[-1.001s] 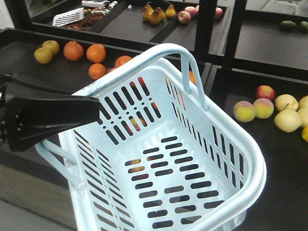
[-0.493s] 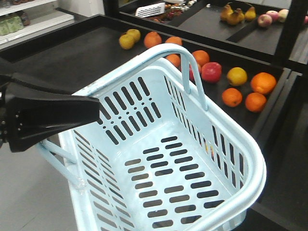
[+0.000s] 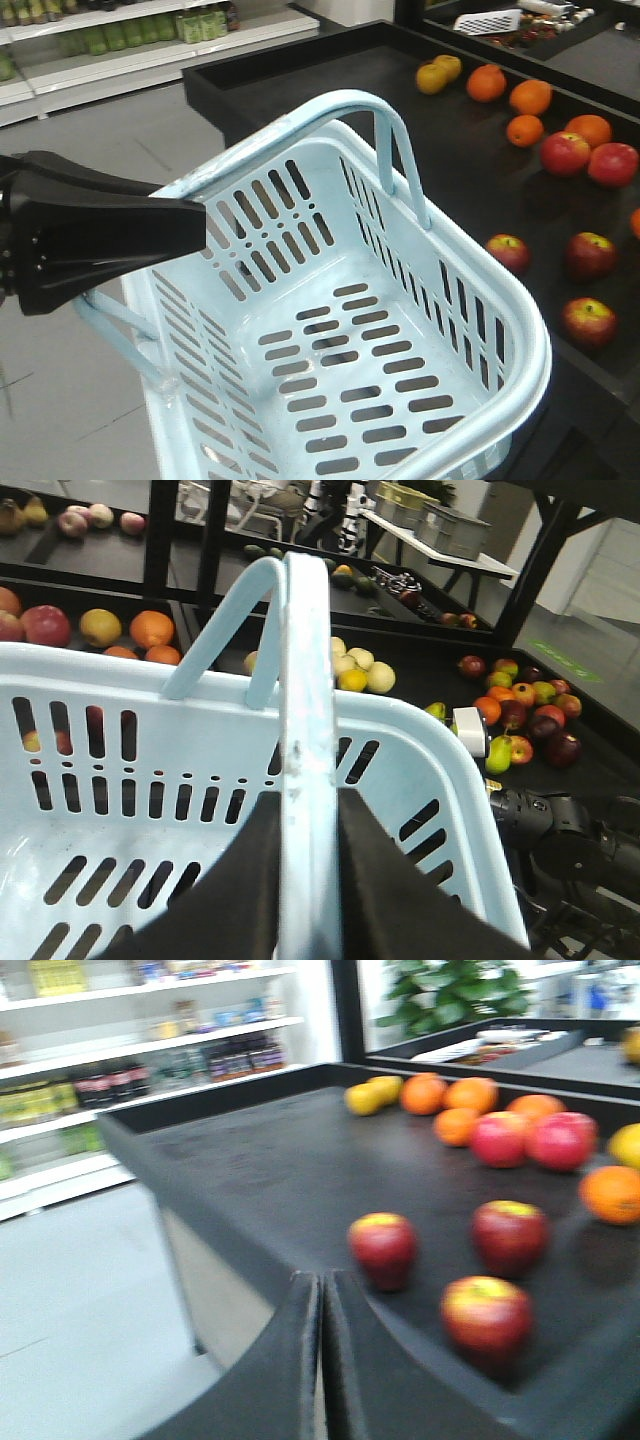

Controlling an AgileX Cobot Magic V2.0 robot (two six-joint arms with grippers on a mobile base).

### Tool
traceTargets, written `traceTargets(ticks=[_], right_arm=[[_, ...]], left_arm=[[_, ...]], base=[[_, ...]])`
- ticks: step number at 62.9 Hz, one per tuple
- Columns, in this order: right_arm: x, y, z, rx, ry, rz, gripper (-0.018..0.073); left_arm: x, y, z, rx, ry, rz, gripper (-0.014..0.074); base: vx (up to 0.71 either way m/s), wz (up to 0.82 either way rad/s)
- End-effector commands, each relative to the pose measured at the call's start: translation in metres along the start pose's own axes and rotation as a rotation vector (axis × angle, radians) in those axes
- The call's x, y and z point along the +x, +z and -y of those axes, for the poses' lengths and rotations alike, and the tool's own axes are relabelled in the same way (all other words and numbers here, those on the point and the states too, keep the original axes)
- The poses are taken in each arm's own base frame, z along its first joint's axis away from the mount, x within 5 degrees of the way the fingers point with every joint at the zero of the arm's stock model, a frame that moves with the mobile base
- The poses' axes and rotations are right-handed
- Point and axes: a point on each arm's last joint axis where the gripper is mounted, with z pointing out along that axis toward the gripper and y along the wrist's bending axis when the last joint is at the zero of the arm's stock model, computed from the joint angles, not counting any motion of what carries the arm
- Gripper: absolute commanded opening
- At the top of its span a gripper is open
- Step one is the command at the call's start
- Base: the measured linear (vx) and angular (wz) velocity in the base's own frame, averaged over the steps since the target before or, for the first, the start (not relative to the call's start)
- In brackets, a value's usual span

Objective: Pick three apples into basket with both arms
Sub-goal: 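Drive the base away from the table holding the basket aloft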

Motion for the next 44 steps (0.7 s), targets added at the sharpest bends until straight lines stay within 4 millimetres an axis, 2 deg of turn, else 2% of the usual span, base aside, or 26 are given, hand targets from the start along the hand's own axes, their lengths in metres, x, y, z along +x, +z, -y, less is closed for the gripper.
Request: traceTargets(ticks=[1, 44], right_arm=[[-0.0035, -0.0005, -0.0005, -0.005, -0.011, 0.077, -0.0007], [-0.0035, -0.0005, -0.0005, -0.005, -0.011, 0.077, -0.0007]], left_arm=[[-0.0066, -0.0046, 0.0047, -0.046, 0.065, 0.001, -0.0006], [-0.0066, -0.0046, 0.0047, -0.046, 0.065, 0.001, -0.0006]], base=[[-0.16, 0.63], [-0.15, 0.57]])
